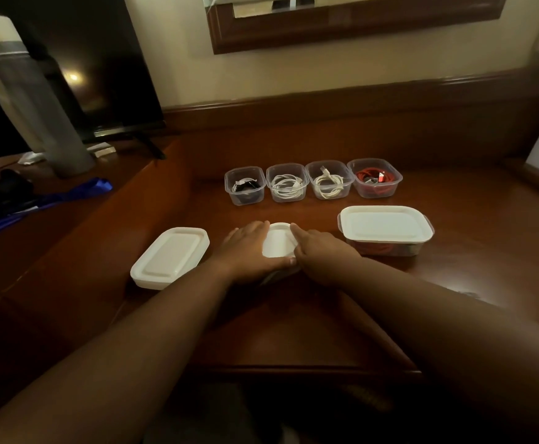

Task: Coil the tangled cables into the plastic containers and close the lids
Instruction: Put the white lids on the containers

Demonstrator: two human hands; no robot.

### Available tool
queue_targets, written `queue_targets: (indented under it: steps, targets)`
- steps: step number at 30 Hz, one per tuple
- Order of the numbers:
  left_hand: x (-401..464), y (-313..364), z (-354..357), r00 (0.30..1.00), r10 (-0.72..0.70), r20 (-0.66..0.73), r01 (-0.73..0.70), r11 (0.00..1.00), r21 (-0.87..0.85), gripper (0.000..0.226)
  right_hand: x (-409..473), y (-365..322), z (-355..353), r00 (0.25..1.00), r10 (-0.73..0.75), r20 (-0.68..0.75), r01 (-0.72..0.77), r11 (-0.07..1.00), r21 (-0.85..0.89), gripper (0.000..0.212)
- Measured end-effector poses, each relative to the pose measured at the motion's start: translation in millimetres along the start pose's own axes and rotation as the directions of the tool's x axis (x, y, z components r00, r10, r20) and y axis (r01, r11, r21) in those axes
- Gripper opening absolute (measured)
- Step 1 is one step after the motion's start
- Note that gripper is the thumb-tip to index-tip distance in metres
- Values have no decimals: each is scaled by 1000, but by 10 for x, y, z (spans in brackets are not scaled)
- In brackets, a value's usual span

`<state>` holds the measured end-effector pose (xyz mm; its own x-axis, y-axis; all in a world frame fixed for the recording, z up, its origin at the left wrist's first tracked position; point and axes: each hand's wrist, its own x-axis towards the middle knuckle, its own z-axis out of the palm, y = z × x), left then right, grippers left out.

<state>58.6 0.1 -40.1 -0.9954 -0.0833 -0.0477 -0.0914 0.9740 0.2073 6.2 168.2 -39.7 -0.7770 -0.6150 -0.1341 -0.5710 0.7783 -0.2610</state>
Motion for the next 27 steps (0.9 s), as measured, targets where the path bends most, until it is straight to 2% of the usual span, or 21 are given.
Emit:
queue_targets:
  steps: [2, 5, 6, 8, 10, 13, 18, 25, 27]
  targets:
    - [-24, 12, 9, 999, 26, -34, -29, 997, -77, 88, 93, -1, -41, 999, 16, 43, -14, 999, -29, 70]
    - [-115, 4, -28, 988, 109, -106, -136, 942, -306, 52, 220, -32, -152, 996, 69, 65, -69, 998, -6, 78]
    - [-144, -17, -42, 984, 157, -88, -177, 924, -339, 47, 244, -49, -196, 994, 78, 72, -77, 997, -14, 78]
    - [-184, -63, -87, 962, 269, 49, -248, 932, -265, 58, 310, -59, -260, 995, 75, 68, -72, 997, -41, 77]
    - [-156, -131, -118, 931, 320, 178, -309, 947, -85, 74, 403, -61, -291, 998, 54, 40, -51, 995, -80, 78]
    - [-43, -207, -140, 933, 327, 150, -346, 930, 124, 80, 606, -74, -278, 999, 39, -22, -41, 997, -70, 73]
    - [264, -335, -234, 961, 278, -5, -266, 925, 273, 69, 954, -106, -327, 991, 14, -131, -17, 1000, -21, 36]
    - [706, -705, -349, 987, 7, -159, 40, 955, 292, 68, 1416, -162, -395, 962, -114, -248, 85, 989, -125, 41]
    - [802, -799, -427, 983, -19, -180, 64, 968, 244, 53, 1570, -191, -395, 953, -175, -248, 127, 972, -200, 45]
